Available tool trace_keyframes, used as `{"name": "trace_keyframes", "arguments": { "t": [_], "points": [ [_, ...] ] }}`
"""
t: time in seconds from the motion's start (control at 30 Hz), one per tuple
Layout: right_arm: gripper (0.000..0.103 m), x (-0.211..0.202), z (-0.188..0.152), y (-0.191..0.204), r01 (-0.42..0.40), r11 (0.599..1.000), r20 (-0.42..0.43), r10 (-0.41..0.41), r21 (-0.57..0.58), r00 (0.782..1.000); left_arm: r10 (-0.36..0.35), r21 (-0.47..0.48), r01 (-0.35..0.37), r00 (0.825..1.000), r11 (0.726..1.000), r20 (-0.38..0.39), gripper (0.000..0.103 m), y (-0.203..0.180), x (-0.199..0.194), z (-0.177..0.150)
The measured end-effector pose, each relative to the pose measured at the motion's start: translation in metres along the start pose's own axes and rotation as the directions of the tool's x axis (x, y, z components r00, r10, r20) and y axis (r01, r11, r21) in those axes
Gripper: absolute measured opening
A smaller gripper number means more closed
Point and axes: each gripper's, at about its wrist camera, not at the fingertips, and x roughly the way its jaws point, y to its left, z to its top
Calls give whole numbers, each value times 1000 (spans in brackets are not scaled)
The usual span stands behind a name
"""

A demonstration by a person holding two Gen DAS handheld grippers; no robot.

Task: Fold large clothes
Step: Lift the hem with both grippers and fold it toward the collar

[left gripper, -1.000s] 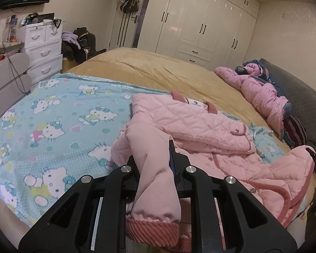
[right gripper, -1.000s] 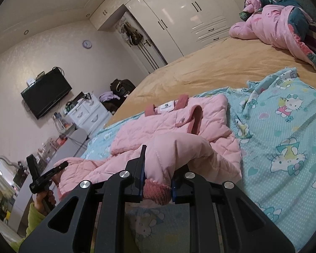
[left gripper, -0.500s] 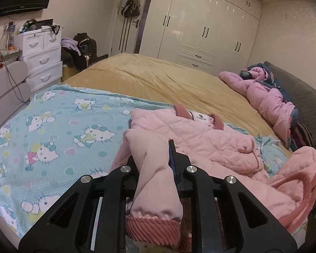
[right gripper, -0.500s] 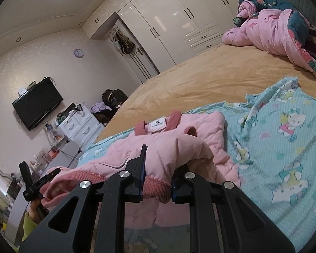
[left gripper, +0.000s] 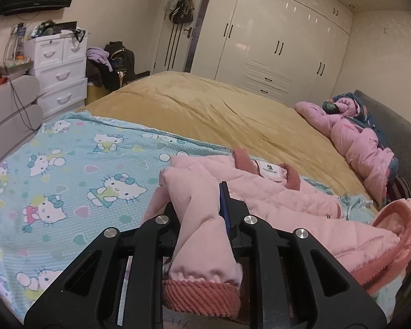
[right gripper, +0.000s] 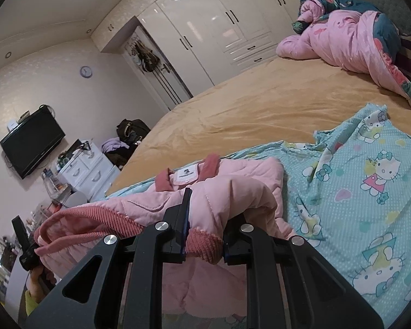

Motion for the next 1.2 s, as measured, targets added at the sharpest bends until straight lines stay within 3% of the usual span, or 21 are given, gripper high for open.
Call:
{"name": "trace_keyframes", "arguments": {
  "t": [0.23, 0.73, 1.03, 1.2],
  "points": [
    [16, 22, 9, -9, 36, 999, -12, -36, 31, 999, -37, -66, 36, 999, 997, -6, 14, 5, 24, 11],
    [18, 67, 18, -15, 108, 993, -47, -106, 48, 993, -30, -106, 26, 999, 994, -34, 15, 12, 73, 9],
    [19, 84, 23, -19, 130, 988, -64, -125, 85, 990, -61, -226, 50, 997, 973, -42, 16, 22, 102, 13],
    [21, 78, 22, -19, 111, 991, -67, -106, 70, 992, -48, -185, 43, 999, 982, -23, 16, 20, 106, 1]
  ]
}}
